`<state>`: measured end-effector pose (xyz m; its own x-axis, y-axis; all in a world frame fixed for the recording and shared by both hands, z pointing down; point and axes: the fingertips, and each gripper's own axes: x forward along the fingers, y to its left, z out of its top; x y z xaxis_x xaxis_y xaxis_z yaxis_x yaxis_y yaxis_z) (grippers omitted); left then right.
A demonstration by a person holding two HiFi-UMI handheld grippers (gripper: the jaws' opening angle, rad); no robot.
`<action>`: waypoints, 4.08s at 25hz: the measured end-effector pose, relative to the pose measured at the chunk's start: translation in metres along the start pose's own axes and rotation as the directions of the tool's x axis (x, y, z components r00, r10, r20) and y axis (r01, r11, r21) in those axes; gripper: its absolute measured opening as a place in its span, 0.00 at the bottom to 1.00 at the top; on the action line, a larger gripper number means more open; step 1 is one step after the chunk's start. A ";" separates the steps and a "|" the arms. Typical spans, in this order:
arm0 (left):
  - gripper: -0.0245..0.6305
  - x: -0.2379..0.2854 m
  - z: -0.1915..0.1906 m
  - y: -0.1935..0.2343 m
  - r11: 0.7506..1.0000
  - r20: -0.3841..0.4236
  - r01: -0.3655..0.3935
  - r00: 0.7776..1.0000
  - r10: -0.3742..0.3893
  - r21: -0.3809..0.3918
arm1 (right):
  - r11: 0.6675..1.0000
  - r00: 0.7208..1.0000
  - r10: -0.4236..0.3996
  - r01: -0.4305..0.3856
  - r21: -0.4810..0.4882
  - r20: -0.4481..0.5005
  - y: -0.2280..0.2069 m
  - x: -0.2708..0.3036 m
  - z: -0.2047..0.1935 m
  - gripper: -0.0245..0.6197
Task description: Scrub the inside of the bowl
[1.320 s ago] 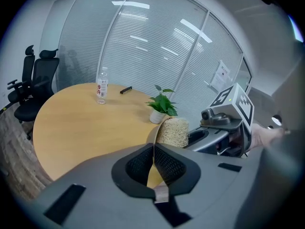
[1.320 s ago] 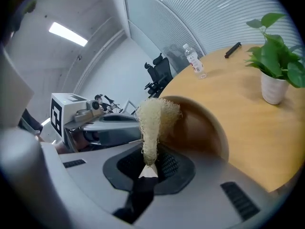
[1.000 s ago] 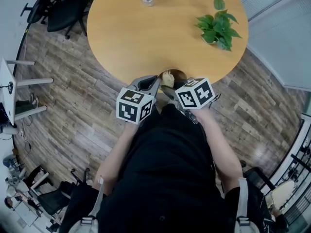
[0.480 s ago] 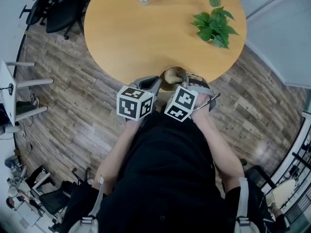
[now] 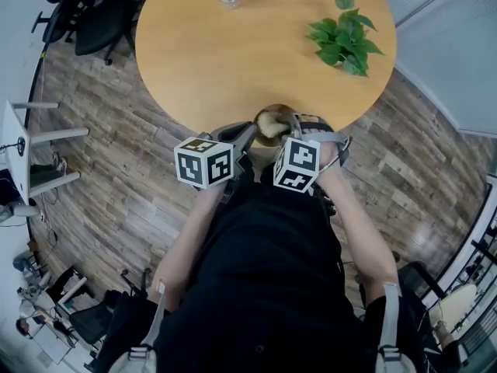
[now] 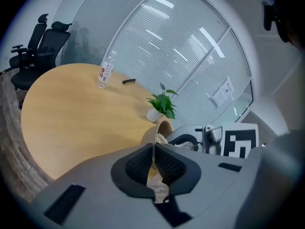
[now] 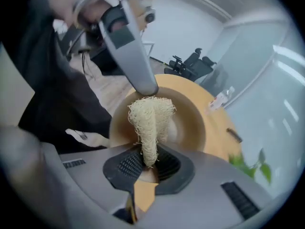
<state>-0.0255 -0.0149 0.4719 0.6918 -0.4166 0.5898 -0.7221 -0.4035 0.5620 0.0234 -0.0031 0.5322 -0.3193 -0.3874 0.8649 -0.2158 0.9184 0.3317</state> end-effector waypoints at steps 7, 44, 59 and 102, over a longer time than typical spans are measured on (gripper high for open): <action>0.07 0.006 0.010 0.001 0.998 -0.026 0.049 0.998 -0.048 0.036 | 0.847 0.960 0.265 -0.278 0.453 0.095 0.015 -0.003 0.012 0.10; 0.07 0.038 0.004 0.173 0.948 -0.262 0.145 0.939 -0.222 -0.284 | 0.041 0.873 -0.362 -0.335 0.941 0.326 -0.045 -0.060 0.037 0.10; 0.09 0.036 0.005 0.184 0.927 -0.305 0.224 0.898 -0.316 -0.300 | -0.014 0.858 -0.431 -0.317 0.948 0.280 -0.043 -0.063 0.042 0.10; 0.07 -0.058 0.094 0.114 0.868 -0.058 0.378 0.923 -0.381 0.322 | 0.344 0.820 -0.369 -0.317 0.884 0.437 -0.065 -0.056 0.099 0.10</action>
<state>-0.1475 -0.1132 0.4469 0.9131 -0.1835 0.3641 -0.3638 -0.7699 0.5243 -0.0364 -0.0487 0.4247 -0.5857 -0.6918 0.4223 -0.7888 0.3669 -0.4930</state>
